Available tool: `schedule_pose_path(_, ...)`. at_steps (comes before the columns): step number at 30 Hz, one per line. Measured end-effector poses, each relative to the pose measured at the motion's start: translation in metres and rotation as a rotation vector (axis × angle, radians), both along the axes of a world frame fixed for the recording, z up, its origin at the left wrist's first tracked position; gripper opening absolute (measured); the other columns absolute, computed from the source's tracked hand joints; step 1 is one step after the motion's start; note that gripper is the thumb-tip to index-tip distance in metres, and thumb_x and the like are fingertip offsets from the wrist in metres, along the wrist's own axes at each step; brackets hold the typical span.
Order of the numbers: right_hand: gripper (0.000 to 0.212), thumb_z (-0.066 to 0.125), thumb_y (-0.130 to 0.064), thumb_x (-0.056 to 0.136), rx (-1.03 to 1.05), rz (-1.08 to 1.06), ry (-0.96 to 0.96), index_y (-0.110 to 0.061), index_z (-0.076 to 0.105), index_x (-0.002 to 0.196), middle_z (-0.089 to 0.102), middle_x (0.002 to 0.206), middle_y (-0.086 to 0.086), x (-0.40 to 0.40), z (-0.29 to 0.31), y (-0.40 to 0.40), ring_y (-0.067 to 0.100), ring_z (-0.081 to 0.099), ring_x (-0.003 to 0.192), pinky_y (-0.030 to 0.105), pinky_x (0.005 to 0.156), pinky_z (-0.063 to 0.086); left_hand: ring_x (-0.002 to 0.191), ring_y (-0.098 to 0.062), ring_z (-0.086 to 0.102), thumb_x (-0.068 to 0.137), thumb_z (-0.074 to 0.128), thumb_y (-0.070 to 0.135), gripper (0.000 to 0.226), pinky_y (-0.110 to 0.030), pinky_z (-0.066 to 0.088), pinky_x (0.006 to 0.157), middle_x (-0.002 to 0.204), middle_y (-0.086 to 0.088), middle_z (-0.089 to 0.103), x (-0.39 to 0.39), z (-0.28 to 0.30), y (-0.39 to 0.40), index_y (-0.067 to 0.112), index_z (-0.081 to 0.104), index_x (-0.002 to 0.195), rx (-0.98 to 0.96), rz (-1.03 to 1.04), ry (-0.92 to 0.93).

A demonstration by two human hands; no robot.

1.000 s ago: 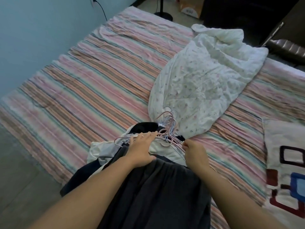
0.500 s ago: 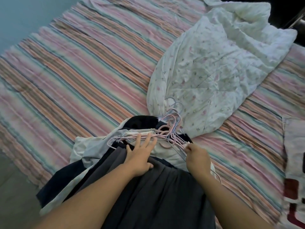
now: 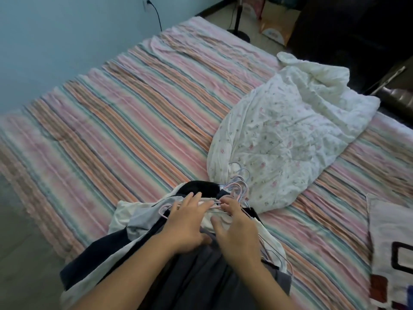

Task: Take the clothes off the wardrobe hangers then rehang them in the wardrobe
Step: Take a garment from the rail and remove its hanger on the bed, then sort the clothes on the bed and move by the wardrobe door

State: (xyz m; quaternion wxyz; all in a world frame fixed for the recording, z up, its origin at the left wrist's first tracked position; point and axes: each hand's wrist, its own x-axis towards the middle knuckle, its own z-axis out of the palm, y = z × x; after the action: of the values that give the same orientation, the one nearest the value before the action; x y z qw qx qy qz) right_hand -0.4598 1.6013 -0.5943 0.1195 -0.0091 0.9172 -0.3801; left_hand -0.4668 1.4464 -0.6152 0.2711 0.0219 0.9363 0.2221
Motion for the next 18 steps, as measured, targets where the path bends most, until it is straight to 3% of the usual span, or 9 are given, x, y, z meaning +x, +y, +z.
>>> schedule_pose_path(3, 0.047, 0.068, -0.034, 0.087, 0.060, 0.107, 0.074, -0.035, 0.055, 0.132, 0.065, 0.122, -0.019, 0.002, 0.039, -0.017, 0.006, 0.060, 0.112, 0.027, 0.091, 0.049, 0.148, -0.019, 0.018, 0.074, 0.074, 0.046, 0.096, -0.046, 0.025, 0.117, 0.161, 0.005, 0.020, 0.007, 0.048, -0.023, 0.037, 0.020, 0.153, -0.038, 0.036, 0.085)
schedule_pose_path(6, 0.041, 0.070, -0.036, 0.086, 0.043, 0.186, 0.171, -0.036, 0.060, 0.125, 0.062, 0.117, -0.027, 0.012, 0.090, -0.039, 0.002, 0.059, 0.110, 0.025, 0.090, 0.048, 0.134, -0.015, 0.039, 0.074, 0.071, 0.043, 0.088, -0.036, 0.041, 0.103, 0.146, 0.012, 0.039, 0.030, 0.106, -0.057, 0.035, 0.028, 0.150, -0.033, 0.110, 0.167)
schedule_pose_path(9, 0.035, 0.072, -0.039, 0.083, 0.012, 0.258, 0.207, -0.039, 0.061, 0.116, 0.058, 0.110, -0.031, 0.036, 0.138, -0.063, -0.004, 0.056, 0.106, 0.015, 0.087, 0.044, 0.125, -0.012, 0.046, 0.073, 0.067, 0.052, 0.083, -0.033, 0.045, 0.094, 0.139, 0.015, 0.044, 0.067, 0.166, -0.097, 0.042, 0.029, 0.146, -0.091, 0.181, 0.198)
schedule_pose_path(14, 0.040, 0.069, -0.050, 0.083, 0.036, 0.484, 0.181, -0.046, 0.054, 0.120, 0.046, 0.113, -0.039, 0.103, 0.211, -0.110, -0.007, 0.050, 0.113, -0.002, 0.083, 0.029, 0.125, -0.012, 0.046, 0.062, 0.064, 0.052, 0.091, -0.037, 0.048, 0.097, 0.134, 0.015, 0.043, 0.167, 0.261, -0.166, 0.042, 0.027, 0.146, -0.168, 0.278, 0.202)
schedule_pose_path(18, 0.054, 0.064, -0.061, 0.082, 0.111, 0.691, 0.148, -0.053, 0.042, 0.131, 0.042, 0.125, -0.038, 0.167, 0.281, -0.156, -0.007, 0.047, 0.118, 0.009, 0.092, 0.038, 0.128, -0.011, 0.043, 0.063, 0.061, 0.059, 0.096, -0.034, 0.044, 0.102, 0.141, 0.017, 0.038, 0.267, 0.335, -0.212, 0.042, 0.022, 0.148, -0.213, 0.370, 0.244)
